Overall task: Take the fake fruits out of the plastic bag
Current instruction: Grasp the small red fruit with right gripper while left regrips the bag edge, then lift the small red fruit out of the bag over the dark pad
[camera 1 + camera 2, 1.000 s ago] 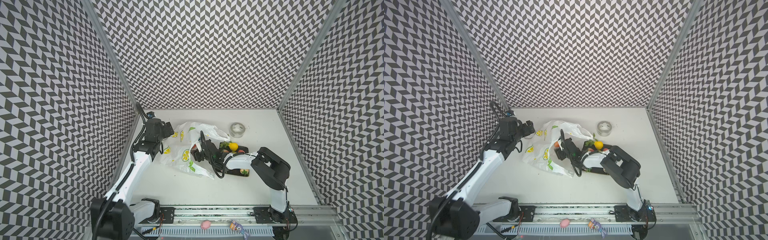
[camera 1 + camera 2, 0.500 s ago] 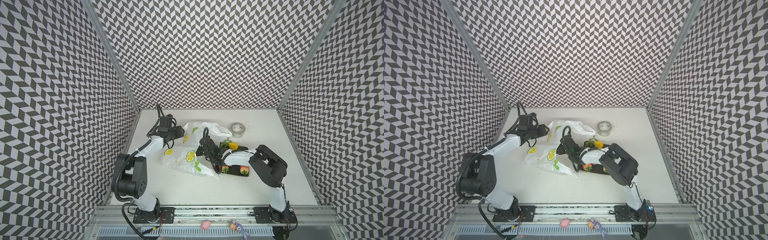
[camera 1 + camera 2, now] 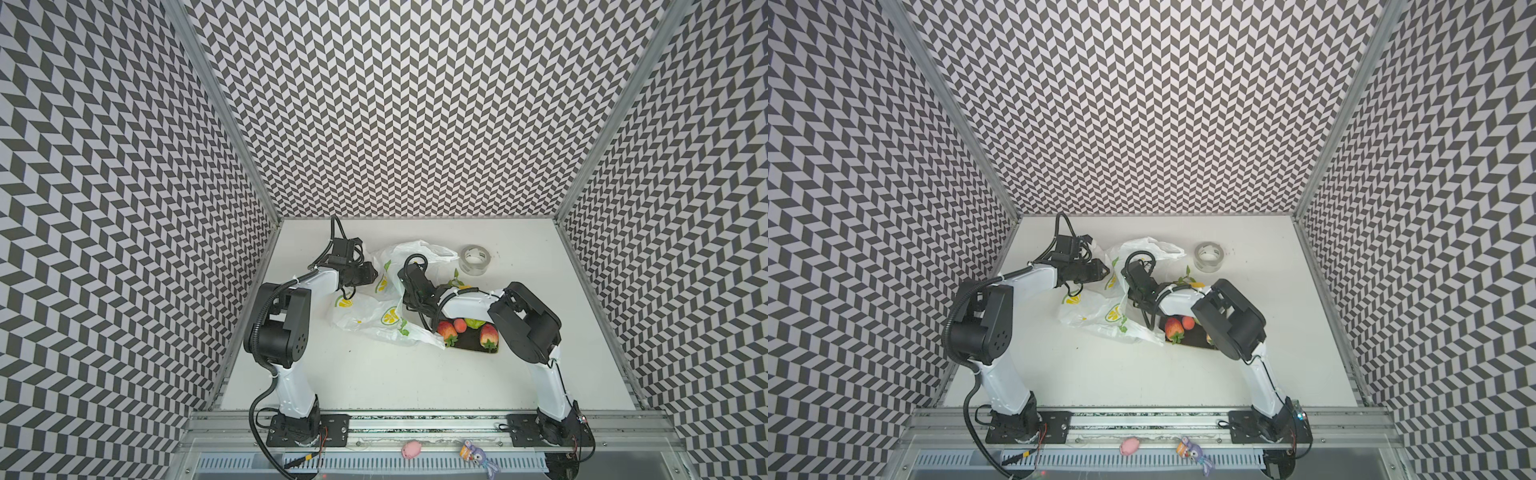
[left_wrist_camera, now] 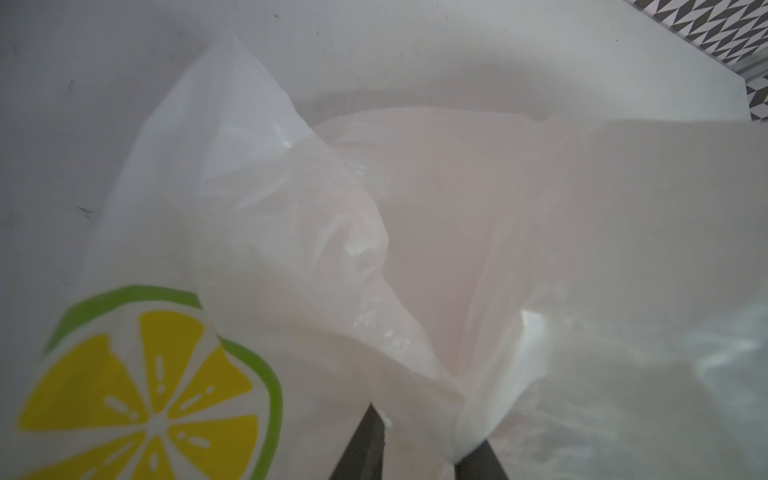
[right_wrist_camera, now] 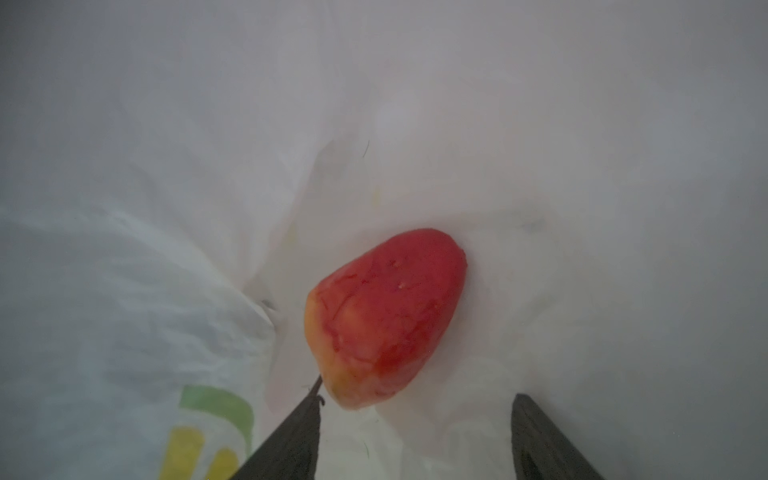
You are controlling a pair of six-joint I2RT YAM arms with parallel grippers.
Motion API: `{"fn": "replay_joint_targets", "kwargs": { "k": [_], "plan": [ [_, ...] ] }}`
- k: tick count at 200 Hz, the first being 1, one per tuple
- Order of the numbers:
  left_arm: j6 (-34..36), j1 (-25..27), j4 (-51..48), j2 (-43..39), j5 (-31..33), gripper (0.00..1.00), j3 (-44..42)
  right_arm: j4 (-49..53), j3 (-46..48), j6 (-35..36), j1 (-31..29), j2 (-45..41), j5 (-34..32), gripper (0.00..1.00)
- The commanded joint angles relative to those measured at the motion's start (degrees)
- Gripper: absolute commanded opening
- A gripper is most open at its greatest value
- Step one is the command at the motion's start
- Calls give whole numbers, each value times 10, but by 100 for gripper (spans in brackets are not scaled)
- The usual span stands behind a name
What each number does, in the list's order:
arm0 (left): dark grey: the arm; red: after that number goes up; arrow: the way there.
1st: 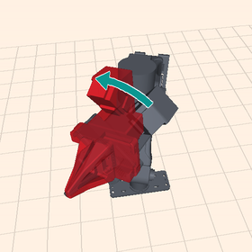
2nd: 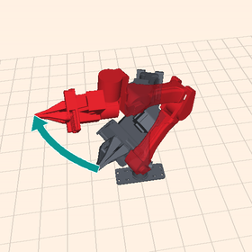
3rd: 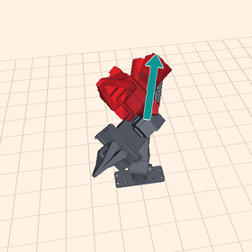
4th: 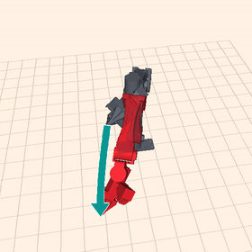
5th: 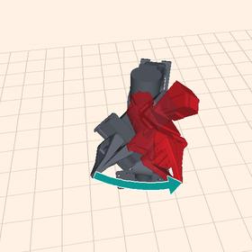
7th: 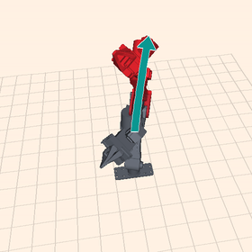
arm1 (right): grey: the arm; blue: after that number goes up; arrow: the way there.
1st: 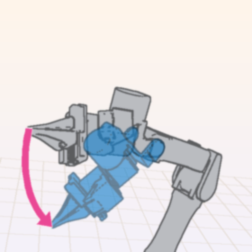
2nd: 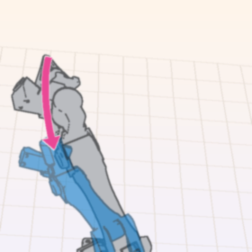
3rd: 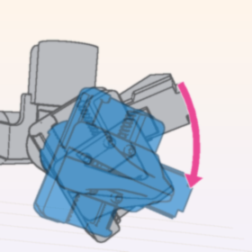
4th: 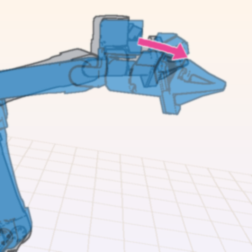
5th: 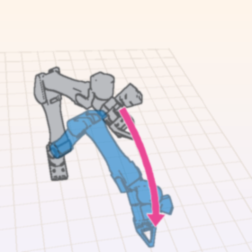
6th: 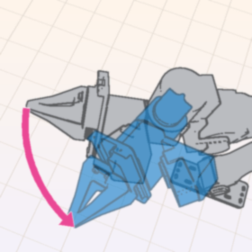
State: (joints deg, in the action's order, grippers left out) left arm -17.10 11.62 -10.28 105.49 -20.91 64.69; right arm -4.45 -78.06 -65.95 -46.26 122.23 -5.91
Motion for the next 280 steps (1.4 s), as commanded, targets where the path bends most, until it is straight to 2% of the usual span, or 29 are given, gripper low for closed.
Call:
{"fn": "replay_joint_targets", "kwargs": {
  "k": [1,19,57,120,169,214,280],
  "plan": [
    [26,2,11,13,-23,29,20,25,-25,-82,5,16,10,71],
    [39,2,8,25,-29,28,25,0,-30,-88,6,14,3,69],
    [62,2,-2,50,-40,22,43,20,-68,-118,20,44,3,66],
    [82,10,-8,77,-48,17,51,67,-159,-149,40,105,-20,68],
    [99,13,-21,89,-30,15,65,104,-217,-147,44,157,2,69],
    [119,20,-26,92,-27,13,74,111,-233,-125,45,184,59,52],
    [128,18,-25,77,-13,11,81,83,-206,-98,49,148,40,29]
  ]
}}
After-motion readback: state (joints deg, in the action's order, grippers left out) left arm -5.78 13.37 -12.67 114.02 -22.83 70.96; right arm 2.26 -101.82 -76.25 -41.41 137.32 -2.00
